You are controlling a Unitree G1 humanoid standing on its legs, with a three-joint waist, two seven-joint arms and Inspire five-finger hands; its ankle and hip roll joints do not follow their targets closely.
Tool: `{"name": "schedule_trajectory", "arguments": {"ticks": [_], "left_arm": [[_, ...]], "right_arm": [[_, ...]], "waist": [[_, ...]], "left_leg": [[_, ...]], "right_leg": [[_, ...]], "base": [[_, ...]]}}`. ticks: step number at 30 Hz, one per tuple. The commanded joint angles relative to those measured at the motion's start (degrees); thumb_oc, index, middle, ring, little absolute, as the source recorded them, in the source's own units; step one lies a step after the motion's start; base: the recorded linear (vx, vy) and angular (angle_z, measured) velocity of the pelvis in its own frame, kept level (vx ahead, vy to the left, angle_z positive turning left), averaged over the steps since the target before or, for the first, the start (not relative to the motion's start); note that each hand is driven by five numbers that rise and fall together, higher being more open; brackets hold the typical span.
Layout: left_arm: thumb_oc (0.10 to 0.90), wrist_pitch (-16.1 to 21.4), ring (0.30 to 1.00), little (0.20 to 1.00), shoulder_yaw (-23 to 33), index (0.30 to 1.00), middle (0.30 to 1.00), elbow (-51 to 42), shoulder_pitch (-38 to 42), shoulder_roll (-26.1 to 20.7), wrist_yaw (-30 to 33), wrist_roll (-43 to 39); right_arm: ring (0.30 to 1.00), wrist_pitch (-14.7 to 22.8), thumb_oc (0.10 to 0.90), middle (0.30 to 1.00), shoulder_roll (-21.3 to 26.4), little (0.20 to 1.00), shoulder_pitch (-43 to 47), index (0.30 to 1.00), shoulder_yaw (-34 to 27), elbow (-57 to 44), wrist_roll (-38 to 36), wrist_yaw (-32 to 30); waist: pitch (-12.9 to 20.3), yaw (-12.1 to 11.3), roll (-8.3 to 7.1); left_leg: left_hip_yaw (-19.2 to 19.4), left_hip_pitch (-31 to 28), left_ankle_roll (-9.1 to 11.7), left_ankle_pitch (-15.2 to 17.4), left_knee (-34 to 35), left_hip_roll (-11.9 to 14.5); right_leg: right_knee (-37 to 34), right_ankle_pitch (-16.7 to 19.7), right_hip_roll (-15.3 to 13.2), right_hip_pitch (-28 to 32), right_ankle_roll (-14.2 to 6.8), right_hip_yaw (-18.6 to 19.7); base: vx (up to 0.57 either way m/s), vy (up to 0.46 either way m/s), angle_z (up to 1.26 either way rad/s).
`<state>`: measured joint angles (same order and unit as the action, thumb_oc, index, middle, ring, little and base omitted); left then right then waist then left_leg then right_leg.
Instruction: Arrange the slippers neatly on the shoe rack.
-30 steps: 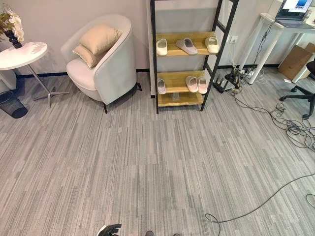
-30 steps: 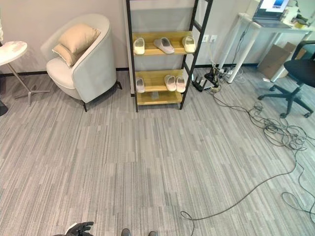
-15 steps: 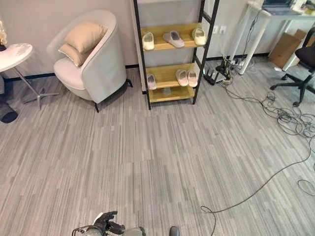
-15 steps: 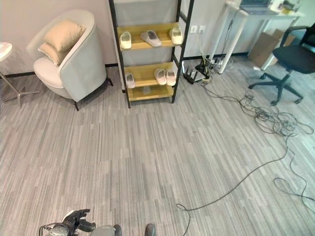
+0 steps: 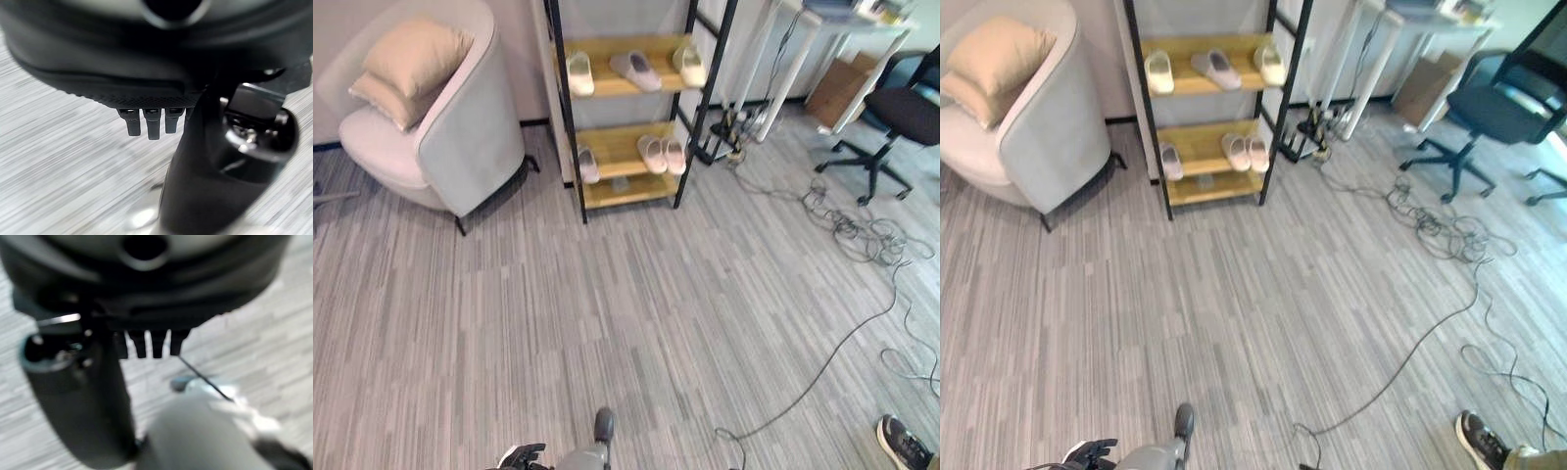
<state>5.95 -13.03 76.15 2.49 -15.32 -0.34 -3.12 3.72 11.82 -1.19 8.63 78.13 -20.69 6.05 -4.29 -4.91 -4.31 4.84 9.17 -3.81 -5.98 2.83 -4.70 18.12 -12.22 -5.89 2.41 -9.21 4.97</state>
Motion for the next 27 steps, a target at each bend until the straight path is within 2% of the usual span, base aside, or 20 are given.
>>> {"name": "schedule_trajectory", "arguments": {"ticks": [1,2,3,4,5,6,8,9,11,12,16,19,20,21,22,23,24,25,26,27], "left_arm": [[0.8,1.2,0.9,0.9,-1.6,0.9,0.9,-0.9,2.5,2.3,0.5,0.3],[0.8,1.2,0.9,0.9,-1.6,0.9,0.9,-0.9,2.5,2.3,0.5,0.3],[0.8,1.1,0.9,0.9,-2.7,0.9,0.9,-0.9,4.4,1.7,1.2,1.2],[0.8,1.1,0.9,0.9,-2.7,0.9,0.9,-0.9,4.4,1.7,1.2,1.2],[0.8,1.4,0.9,0.9,-2.9,0.9,0.9,-1.4,5.2,1.2,1.4,0.9],[0.8,1.7,0.9,0.9,-3.2,0.9,0.9,-2.1,5.9,0.9,1.8,1.3],[0.8,2.0,0.9,0.9,-3.8,0.9,0.9,-2.4,6.3,1.1,2.1,2.4],[0.8,2.0,0.9,0.9,-3.8,0.9,0.9,-2.4,6.3,1.1,2.1,2.4],[0.8,2.6,0.9,0.9,-4.4,0.9,0.9,-1.2,5.6,2.7,2.2,3.9],[0.8,2.6,0.9,0.9,-4.4,0.9,0.9,-1.2,5.6,2.7,2.2,3.9],[0.8,2.7,0.9,0.9,-5.2,0.9,0.9,0.5,4.0,3.6,1.5,5.5],[0.8,2.5,0.9,0.9,-5.7,0.9,0.9,1.6,3.1,3.9,1.0,6.6],[0.8,0.8,0.9,0.9,-11.2,0.9,0.9,4.6,1.5,7.1,1.0,9.4],[0.8,0.9,0.9,0.9,-11.2,0.9,0.9,4.6,1.4,7.1,1.0,9.4],[0.8,0.7,0.9,0.9,-10.9,0.9,0.9,5.2,0.8,7.2,1.3,9.4],[0.8,0.4,0.9,0.9,-8.8,0.9,0.9,4.8,0.0,7.3,2.2,5.8],[0.8,0.5,0.9,0.9,-8.0,0.9,0.9,4.5,0.4,7.2,2.3,3.3],[0.8,0.5,0.9,0.9,-7.8,0.9,0.9,3.9,1.3,7.1,2.6,2.0],[0.8,0.8,0.9,0.9,-8.3,0.9,0.9,2.3,2.1,7.0,3.0,1.4],[0.8,1.0,0.9,0.9,-9.8,0.9,0.9,0.5,3.1,6.9,3.4,1.8]], "right_arm": [[0.9,0.3,0.8,0.9,3.8,0.9,1.8,0.9,0.5,-5.3,0.6,0.0],[0.9,0.3,0.8,0.9,3.8,0.9,1.8,0.9,0.5,-5.3,0.6,0.0],[0.9,0.9,0.8,0.9,3.9,0.9,3.2,0.9,1.4,-7.5,1.2,-0.8],[0.9,0.9,0.8,0.9,3.9,0.9,3.2,0.9,1.4,-7.5,1.2,-0.8],[0.9,1.5,0.8,0.9,3.9,0.9,3.8,0.9,2.0,-8.4,1.0,-1.0],[0.9,1.7,0.8,0.9,3.9,0.9,4.2,0.9,2.1,-9.2,1.0,-1.2],[0.9,1.8,0.8,0.9,3.8,0.9,4.2,0.9,2.0,-9.2,0.9,-1.4],[0.9,1.8,0.8,0.9,3.8,0.9,4.1,0.9,2.0,-9.2,0.9,-1.4],[0.9,1.8,0.8,0.9,3.0,0.9,2.6,0.9,-2.1,-7.5,-6.0,-0.7],[0.9,1.9,0.8,0.9,3.0,0.9,2.6,0.9,-2.1,-7.5,-6.0,-0.7],[0.9,1.3,0.8,0.9,3.4,0.9,1.5,0.9,-4.6,-5.0,-8.7,-0.6],[0.9,1.0,0.8,0.9,3.9,0.9,0.8,0.9,-5.7,-4.1,-9.3,-0.4],[0.9,1.6,0.8,0.9,-2.8,0.9,10.4,0.9,-1.8,-2.7,-12.6,-7.3],[0.9,1.6,0.8,0.9,-2.8,0.9,10.4,0.9,-1.7,-2.7,-12.6,-7.3],[0.9,1.3,0.8,0.9,-3.2,0.9,10.4,0.9,-1.1,-3.5,-14.1,-6.3],[0.9,1.7,0.8,0.9,-4.4,0.9,12.3,0.9,2.1,-4.3,-14.6,-6.9],[0.9,1.5,0.8,0.9,-4.5,0.9,12.6,0.9,3.5,-4.5,-15.5,-6.6],[0.9,1.6,0.8,0.9,-4.2,0.9,13.1,0.9,4.5,-4.9,-16.3,-6.4],[0.9,1.3,0.8,0.9,-3.9,0.9,14.0,0.9,5.7,-5.4,-15.9,-6.3],[0.9,1.0,0.8,0.9,-3.0,0.9,15.6,0.9,6.9,-5.5,-15.2,-6.5]], "waist": [[-1.7,1.1,2.32],[-1.6,1.0,2.44],[-3.7,2.8,4.56],[-3.7,2.8,4.64],[-5.0,4.2,5.38],[-5.4,5.2,5.05],[-5.6,5.7,4.8],[-5.8,5.7,4.91],[-5.2,7.8,4.93],[-5.2,7.6,5.05],[-4.2,9.8,5.92],[-4.1,10.4,6.63],[-1.5,7.8,8.24],[-1.5,7.9,8.33],[-0.8,7.7,9.04],[-0.2,6.6,9.36],[-1.0,5.6,8.99],[-2.1,4.5,7.96],[-3.0,3.2,6.43],[-3.9,2.1,5.39]], "left_leg": [[-3.1,0.9,-1.3,3.0,-3.2,-1.6],[-3.1,1.1,-1.2,3.0,-3.3,-1.5],[-4.3,-4.6,-1.8,5.0,-1.6,-0.4],[-4.4,-4.6,-1.8,5.0,-1.6,-0.3],[-5.0,-8.3,-1.2,6.8,-1.5,0.3],[-4.9,-10.7,-0.8,8.8,-1.5,0.3],[-5.0,-12.1,-0.4,10.0,-1.3,0.4],[-5.1,-12.4,-0.4,10.1,-1.2,0.5],[-5.6,-15.6,1.0,13.0,-1.0,1.3],[-5.5,-15.8,1.1,13.1,-0.9,1.5],[-7.2,-19.0,2.1,14.7,0.3,3.0],[-7.7,-21.6,2.9,16.0,1.1,4.3],[-10.2,-24.3,4.4,17.3,0.1,5.9],[-10.2,-24.3,4.4,17.4,0.0,6.0],[-10.7,-24.1,5.5,16.2,-2.1,7.8],[-10.0,-19.9,7.8,9.4,-12.3,10.7],[-10.2,-15.1,8.4,5.1,-21.3,11.6],[-11.1,-9.7,8.1,1.0,-30.5,11.9],[-11.0,-6.3,6.2,-0.5,-36.2,11.9],[-10.0,-3.6,5.2,0.2,-39.1,11.7]], "right_leg": [[14.1,23.8,-1.1,-2.2,-0.9,-6.8],[14.1,23.9,-1.0,-2.3,-0.9,-6.8],[19.5,19.9,-2.9,-8.6,1.8,-12.3],[19.4,20.0,-2.9,-8.6,1.8,-12.4],[15.0,12.8,-1.9,-12.0,3.5,-17.2],[7.9,12.3,-1.4,-14.2,2.7,-20.3],[3.4,12.0,-1.8,-14.4,2.5,-21.4],[3.2,12.0,-1.6,-14.0,2.5,-21.5],[-9.4,15.0,-1.8,-14.9,1.6,-16.9],[-9.5,15.0,-1.6,-14.8,1.7,-16.9],[-15.6,19.1,-1.8,-18.5,0.3,-8.4],[-17.7,20.2,-1.8,-19.8,-0.3,-8.0],[-19.0,21.5,-3.3,-17.5,-0.1,-12.3],[-19.1,21.5,-3.2,-17.4,0.0,-12.4],[-18.4,20.9,-2.2,-16.7,0.7,-12.2],[-17.6,18.8,0.6,-13.9,2.9,-11.8],[-18.3,17.6,1.1,-11.8,4.2,-12.2],[-18.5,16.7,1.2,-10.1,5.8,-12.8],[-18.9,15.8,1.6,-8.1,7.2,-12.8],[-19.4,14.7,1.8,-6.2,8.0,-12.6]], "base": [[0.19,0.183,0.01],[0.35,0.271,0.2],[0.25,0.176,0.4],[0.48,0.19,0.29],[0.46,-0.014,0.33],[0.46,-0.016,0.33],[0.24,-0.051,0.26],[0.35,-0.093,0.35],[0.48,-0.147,0.35],[0.4,-0.153,0.08],[0.41,-0.207,0.13],[0.41,-0.254,0.11],[0.52,-0.307,0.23],[0.67,-0.443,0.25],[0.37,-0.414,0.51],[0.43,-0.568,0.6],[0.33,-0.614,0.47],[0.19,-0.544,0.24],[0.19,-0.545,0.17],[0.22,-0.472,0.25]]}}
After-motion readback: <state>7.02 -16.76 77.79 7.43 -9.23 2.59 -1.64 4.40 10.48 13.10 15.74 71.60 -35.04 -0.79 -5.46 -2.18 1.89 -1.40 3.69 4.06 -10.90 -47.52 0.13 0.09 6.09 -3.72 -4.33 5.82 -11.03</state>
